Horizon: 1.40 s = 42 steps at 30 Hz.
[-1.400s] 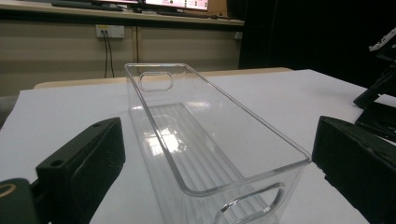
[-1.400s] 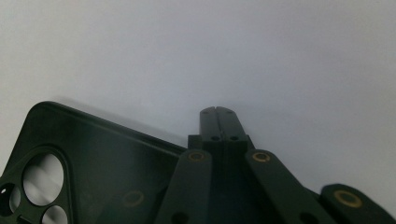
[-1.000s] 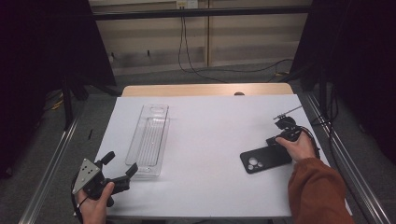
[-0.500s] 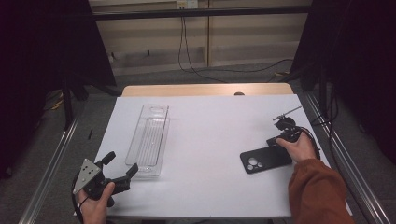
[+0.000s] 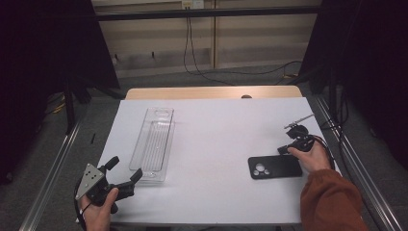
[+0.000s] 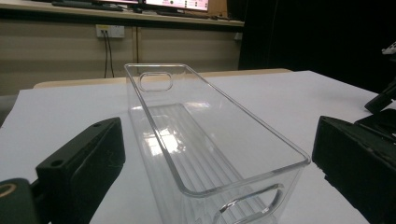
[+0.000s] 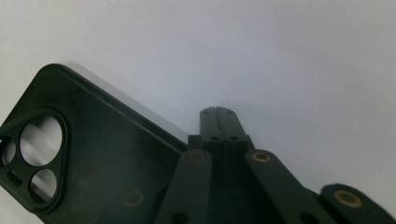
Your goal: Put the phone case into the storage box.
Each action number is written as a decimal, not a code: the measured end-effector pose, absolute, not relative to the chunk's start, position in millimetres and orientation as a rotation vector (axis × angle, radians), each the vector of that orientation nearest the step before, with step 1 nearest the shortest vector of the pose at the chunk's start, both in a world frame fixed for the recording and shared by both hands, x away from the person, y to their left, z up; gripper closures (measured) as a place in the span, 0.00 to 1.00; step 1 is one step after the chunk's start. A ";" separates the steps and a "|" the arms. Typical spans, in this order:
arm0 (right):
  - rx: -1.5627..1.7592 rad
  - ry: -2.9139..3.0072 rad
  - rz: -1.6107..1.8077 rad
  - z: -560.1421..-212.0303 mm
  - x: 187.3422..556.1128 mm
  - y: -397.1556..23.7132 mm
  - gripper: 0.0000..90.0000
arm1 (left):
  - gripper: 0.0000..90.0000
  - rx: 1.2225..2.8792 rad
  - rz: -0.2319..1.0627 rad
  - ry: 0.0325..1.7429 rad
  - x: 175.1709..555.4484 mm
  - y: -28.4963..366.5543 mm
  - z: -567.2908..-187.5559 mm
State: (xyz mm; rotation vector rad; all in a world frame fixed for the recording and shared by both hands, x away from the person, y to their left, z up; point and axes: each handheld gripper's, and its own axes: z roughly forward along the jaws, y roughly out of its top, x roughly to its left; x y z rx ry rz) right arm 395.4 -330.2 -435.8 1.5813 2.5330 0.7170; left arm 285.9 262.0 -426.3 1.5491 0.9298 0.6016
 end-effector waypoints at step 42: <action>1.575 2.457 0.805 -438.1 346.5 -341.2 1.00 | 0.03 1.554 0.600 0.927 286.8 261.0 -426.5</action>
